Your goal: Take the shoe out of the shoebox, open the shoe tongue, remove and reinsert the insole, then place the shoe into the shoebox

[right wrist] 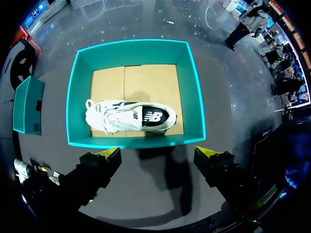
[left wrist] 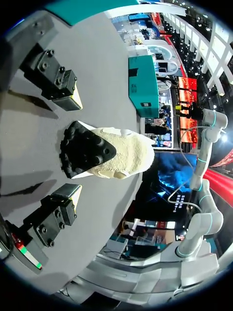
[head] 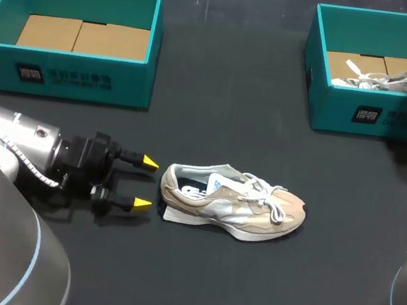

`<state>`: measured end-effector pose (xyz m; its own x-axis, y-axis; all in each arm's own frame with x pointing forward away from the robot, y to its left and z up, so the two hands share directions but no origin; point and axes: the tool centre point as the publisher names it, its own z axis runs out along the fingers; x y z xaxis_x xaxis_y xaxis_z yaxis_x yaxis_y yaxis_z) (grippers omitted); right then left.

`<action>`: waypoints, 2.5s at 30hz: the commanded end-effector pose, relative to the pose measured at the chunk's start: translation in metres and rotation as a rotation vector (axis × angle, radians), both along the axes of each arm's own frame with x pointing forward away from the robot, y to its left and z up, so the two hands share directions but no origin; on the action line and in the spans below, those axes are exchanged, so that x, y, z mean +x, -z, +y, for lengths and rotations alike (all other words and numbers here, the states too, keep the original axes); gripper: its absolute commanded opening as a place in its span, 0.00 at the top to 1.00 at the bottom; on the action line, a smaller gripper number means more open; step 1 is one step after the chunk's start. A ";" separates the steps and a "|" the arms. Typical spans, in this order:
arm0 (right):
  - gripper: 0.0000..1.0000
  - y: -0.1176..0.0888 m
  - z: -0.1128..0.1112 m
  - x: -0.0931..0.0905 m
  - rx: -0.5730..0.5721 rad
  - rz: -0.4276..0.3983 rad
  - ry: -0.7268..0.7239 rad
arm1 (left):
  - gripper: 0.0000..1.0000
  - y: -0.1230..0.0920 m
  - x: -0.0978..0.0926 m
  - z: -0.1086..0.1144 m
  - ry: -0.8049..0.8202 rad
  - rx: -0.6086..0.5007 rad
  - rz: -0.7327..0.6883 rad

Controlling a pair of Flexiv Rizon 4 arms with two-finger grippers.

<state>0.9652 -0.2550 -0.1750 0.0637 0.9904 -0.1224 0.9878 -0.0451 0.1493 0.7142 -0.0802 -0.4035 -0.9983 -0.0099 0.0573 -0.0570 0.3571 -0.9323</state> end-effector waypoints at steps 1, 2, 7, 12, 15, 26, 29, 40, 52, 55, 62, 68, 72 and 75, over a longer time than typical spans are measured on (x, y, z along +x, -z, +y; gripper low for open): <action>0.00 0.000 0.000 -0.001 0.000 -0.001 0.001 | 0.00 0.001 -0.002 -0.007 0.009 -0.006 -0.002; 0.00 0.000 0.000 -0.001 0.000 -0.001 0.001 | 0.00 0.001 -0.003 -0.009 0.013 -0.006 -0.006; 0.00 0.000 0.000 -0.001 0.000 -0.001 0.001 | 0.00 0.001 -0.005 -0.016 0.018 -0.008 -0.012; 0.00 0.000 0.000 -0.001 0.000 -0.001 0.001 | 0.00 0.001 -0.007 -0.029 0.016 -0.013 -0.007; 0.00 0.000 0.000 -0.001 0.000 -0.001 0.001 | 0.00 0.002 -0.010 -0.036 0.019 -0.014 -0.006; 0.00 0.000 0.000 -0.001 0.000 -0.001 0.001 | 0.00 0.006 -0.009 -0.054 0.016 -0.027 0.000; 0.00 0.000 0.000 -0.001 0.000 -0.001 0.001 | 0.00 0.007 -0.007 -0.054 0.015 -0.028 0.001; 0.00 0.000 0.000 -0.001 0.000 -0.001 0.001 | 0.00 0.009 -0.002 -0.055 0.016 -0.037 0.009; 0.00 0.000 0.000 -0.001 0.000 -0.001 0.001 | 0.00 0.010 -0.007 -0.061 0.033 -0.046 0.020; 0.00 0.000 0.000 -0.001 0.000 -0.001 0.001 | 0.00 0.011 -0.006 -0.064 0.030 -0.050 0.023; 0.00 0.000 0.000 -0.001 0.000 -0.001 0.001 | 0.00 0.012 -0.006 -0.071 0.032 -0.054 0.023; 0.00 0.000 0.000 -0.001 0.000 -0.001 0.001 | 0.10 0.015 -0.006 -0.075 0.032 -0.049 0.022; 0.00 0.000 0.000 -0.001 0.000 -0.001 0.001 | 0.77 0.018 -0.006 -0.075 0.030 -0.047 0.026; 0.00 0.000 0.000 -0.001 0.000 -0.001 0.001 | 1.00 0.020 -0.005 -0.075 0.028 -0.048 0.028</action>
